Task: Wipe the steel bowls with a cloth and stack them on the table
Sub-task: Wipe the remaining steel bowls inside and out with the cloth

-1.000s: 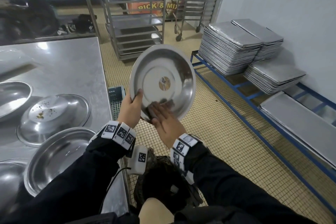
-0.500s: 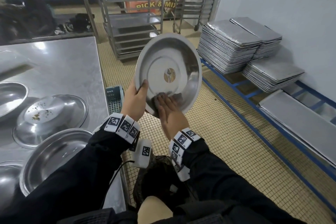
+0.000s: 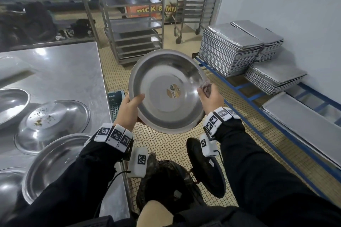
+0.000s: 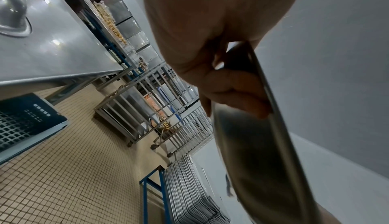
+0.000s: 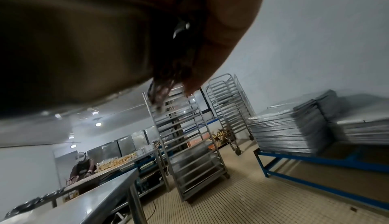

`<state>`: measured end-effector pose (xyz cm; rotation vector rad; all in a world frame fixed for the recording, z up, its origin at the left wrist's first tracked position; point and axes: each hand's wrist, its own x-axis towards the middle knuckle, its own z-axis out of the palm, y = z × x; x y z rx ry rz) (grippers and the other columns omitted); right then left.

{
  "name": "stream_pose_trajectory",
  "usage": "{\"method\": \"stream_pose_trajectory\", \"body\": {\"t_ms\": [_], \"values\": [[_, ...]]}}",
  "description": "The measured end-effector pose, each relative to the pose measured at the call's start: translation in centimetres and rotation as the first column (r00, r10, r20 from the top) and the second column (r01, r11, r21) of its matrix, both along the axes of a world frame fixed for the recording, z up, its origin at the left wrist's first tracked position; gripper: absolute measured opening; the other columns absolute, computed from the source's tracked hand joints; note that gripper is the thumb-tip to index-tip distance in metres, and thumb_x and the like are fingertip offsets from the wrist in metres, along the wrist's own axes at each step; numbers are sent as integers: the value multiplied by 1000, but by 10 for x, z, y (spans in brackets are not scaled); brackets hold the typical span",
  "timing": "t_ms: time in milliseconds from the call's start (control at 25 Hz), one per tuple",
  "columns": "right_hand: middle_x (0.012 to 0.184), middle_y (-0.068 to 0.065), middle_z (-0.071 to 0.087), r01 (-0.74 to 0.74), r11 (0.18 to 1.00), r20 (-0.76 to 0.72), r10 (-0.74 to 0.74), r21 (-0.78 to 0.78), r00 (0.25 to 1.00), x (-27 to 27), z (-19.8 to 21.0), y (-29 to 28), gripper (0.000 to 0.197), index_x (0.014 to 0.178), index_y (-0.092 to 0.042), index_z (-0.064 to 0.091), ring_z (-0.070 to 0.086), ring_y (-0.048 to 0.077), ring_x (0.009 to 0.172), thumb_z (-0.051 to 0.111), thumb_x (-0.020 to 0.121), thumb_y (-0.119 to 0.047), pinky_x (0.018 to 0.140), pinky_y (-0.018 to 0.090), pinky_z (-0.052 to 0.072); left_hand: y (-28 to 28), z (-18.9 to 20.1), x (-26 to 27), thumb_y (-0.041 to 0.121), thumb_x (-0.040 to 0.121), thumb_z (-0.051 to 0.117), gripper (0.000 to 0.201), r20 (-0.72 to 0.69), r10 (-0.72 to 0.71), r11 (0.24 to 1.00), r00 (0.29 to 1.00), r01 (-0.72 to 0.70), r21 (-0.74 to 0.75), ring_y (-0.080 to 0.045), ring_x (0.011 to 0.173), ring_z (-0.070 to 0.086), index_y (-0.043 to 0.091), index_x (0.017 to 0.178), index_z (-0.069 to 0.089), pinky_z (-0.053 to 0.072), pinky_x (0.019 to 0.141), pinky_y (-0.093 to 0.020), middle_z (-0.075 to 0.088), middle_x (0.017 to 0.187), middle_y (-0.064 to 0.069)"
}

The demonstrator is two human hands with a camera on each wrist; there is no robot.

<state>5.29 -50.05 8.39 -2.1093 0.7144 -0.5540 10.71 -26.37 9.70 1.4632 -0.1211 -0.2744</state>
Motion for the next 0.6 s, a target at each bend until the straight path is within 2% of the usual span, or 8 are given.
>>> {"method": "stream_pose_trajectory", "body": {"t_ms": [120, 200, 280, 360, 440, 480, 560, 600], "values": [[91, 2, 58, 30, 996, 11, -31, 81, 999, -4, 0, 6, 33, 106, -5, 54, 59, 21, 86, 59, 90, -34, 60, 22, 37, 4, -3, 2, 18, 95, 54, 9, 1, 13, 1000, 1000, -13, -3, -23, 70, 65, 18, 101, 60, 52, 57, -30, 65, 81, -4], [92, -1, 56, 96, 970, 72, -114, 222, 991, -6, -3, 18, 28, 105, -6, 51, 58, 17, 84, 57, 92, -30, 56, 18, 36, 2, -4, -2, 15, 92, 59, 22, 101, 20, 1000, 995, -20, 0, -20, 80, 69, 21, 112, 55, 56, 64, -28, 66, 95, -4], [93, -5, 54, 114, 899, 152, -195, 423, 969, -4, -4, 37, 20, 104, -12, 46, 54, 7, 75, 55, 93, -26, 52, 11, 34, -3, -5, -8, 12, 89, 64, 42, 182, -34, 999, 983, 39, -23, -15, 94, 69, 29, 122, 45, 58, 74, -29, 64, 110, -3], [91, -7, 53, 90, 848, 220, -236, 523, 946, -1, -4, 58, 18, 105, -14, 44, 51, -1, 72, 54, 94, -25, 52, 9, 37, -11, -5, -18, 11, 87, 66, 45, 242, -89, 996, 966, 86, 25, -14, 101, 66, 37, 116, 44, 57, 78, -28, 62, 111, 1], [90, -8, 55, 43, 832, 275, -231, 553, 933, 0, -3, 72, 22, 111, -13, 46, 54, 1, 74, 52, 95, -28, 56, 13, 44, -15, -3, -25, 9, 89, 65, 33, 214, -58, 998, 975, 51, 38, -18, 103, 65, 36, 102, 51, 56, 81, -29, 64, 102, 4], [91, -8, 56, 1, 818, 286, -202, 575, 937, 1, -5, 75, 23, 112, -14, 46, 57, 5, 77, 50, 96, -30, 62, 21, 51, -15, -1, -25, 8, 90, 63, 29, 166, -20, 1000, 986, 20, 0, -21, 102, 65, 33, 99, 52, 56, 83, -33, 64, 99, 3], [94, -5, 59, -75, 788, 259, -109, 611, 960, -1, -9, 74, 20, 111, -19, 47, 62, 14, 85, 45, 98, -33, 74, 35, 57, -8, -3, -16, 6, 91, 58, 27, 88, 68, 996, 994, -62, -62, -22, 101, 64, 27, 107, 53, 57, 84, -39, 62, 103, 0], [95, -5, 61, -80, 810, 221, -62, 581, 973, -4, -12, 72, 20, 110, -20, 49, 63, 17, 89, 44, 98, -35, 76, 36, 56, -3, -3, -10, 5, 91, 55, 30, 75, 110, 993, 991, -107, -46, -22, 101, 63, 24, 114, 50, 56, 85, -39, 61, 105, -1]]}}
